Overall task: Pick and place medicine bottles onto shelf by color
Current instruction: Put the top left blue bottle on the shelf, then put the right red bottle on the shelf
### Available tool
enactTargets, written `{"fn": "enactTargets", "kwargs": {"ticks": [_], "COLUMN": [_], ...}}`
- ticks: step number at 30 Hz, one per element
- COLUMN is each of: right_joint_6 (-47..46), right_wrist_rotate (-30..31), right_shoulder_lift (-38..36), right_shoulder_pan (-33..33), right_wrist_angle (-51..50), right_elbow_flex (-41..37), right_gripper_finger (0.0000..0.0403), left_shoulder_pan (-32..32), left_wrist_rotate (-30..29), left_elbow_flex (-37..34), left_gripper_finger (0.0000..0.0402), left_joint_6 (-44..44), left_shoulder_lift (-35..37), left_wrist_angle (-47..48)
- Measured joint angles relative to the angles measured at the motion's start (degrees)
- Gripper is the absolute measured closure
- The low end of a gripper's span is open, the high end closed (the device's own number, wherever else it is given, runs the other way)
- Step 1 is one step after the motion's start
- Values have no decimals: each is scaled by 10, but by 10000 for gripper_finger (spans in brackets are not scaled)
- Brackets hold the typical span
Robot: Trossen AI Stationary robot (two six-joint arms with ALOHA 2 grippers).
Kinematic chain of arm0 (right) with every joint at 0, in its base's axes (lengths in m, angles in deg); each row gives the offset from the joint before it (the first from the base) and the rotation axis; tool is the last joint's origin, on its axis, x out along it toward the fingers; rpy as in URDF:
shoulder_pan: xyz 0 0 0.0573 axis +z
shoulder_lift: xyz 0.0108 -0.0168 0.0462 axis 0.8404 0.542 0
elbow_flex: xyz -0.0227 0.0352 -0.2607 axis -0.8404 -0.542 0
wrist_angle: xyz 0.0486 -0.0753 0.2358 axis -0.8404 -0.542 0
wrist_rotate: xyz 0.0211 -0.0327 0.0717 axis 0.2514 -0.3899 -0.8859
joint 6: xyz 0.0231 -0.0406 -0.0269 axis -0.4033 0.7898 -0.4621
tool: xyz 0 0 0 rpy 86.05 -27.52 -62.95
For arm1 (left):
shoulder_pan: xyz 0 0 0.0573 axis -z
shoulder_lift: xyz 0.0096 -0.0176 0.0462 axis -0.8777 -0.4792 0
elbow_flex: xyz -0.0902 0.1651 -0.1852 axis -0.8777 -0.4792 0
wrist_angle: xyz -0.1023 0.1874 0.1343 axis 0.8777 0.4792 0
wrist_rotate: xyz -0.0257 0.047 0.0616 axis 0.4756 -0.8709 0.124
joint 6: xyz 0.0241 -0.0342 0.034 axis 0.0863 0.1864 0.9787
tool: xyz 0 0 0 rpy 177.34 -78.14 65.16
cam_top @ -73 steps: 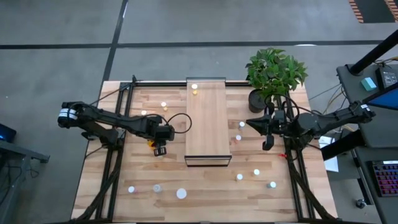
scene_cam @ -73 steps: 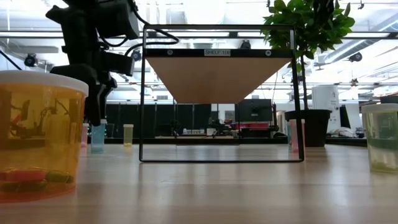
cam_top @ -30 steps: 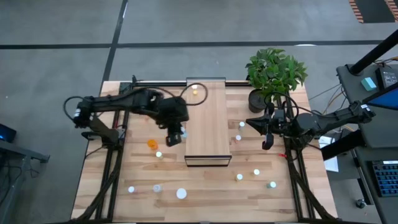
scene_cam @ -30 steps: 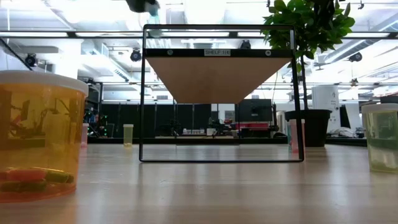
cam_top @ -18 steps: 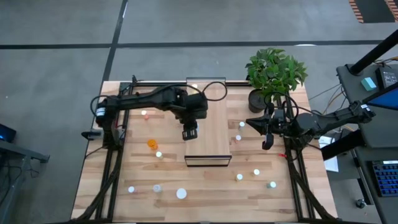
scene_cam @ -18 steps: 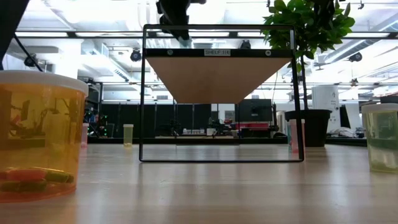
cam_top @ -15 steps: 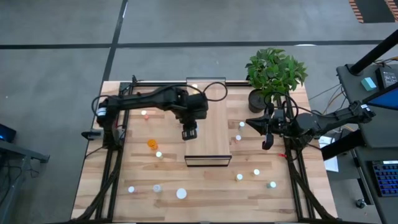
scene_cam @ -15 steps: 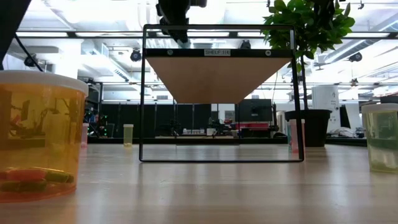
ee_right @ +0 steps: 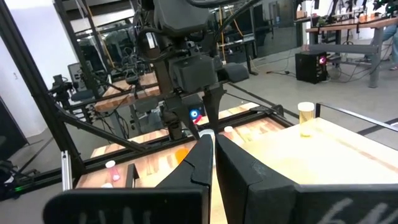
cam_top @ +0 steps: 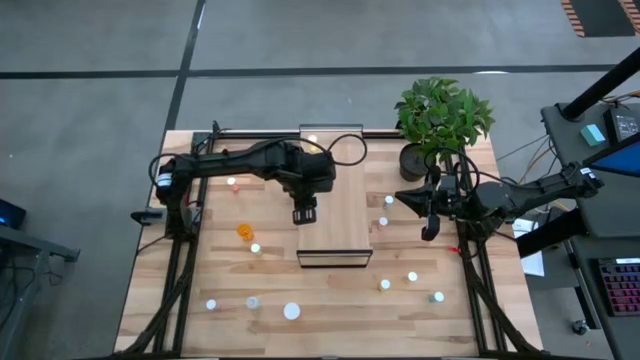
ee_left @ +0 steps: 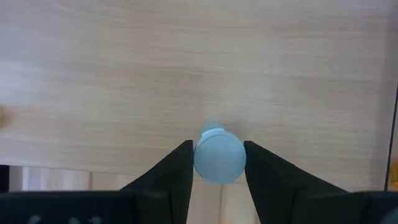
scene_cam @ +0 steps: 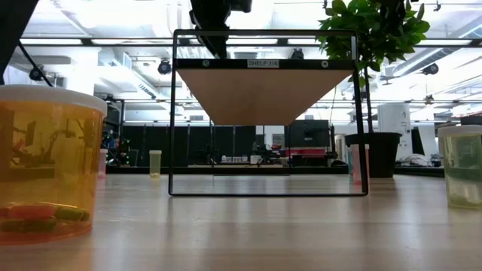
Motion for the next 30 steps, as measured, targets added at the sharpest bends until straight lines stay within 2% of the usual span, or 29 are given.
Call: {"fn": "enactTargets", "kwargs": {"ticks": [15, 26, 30], "right_joint_6": [-5, -15, -53], "right_wrist_rotate": [0, 0, -2], "right_shoulder_lift": [0, 0, -4], "right_shoulder_pan": [0, 0, 0], "right_wrist_angle": [-8, -11, -68], "right_elbow_flex": [0, 0, 7], "right_gripper_finger": [394, 394, 394], "left_shoulder_pan": [0, 0, 0], "left_wrist_rotate": [-26, -25, -25], "left_elbow_flex": [-17, -10, -9], "left_gripper_finger": [275, 215, 210], "left_joint_6": [1, 5, 5], "left_shoulder_lift": [0, 8, 28], "left_wrist_angle": [-16, -14, -15]}}
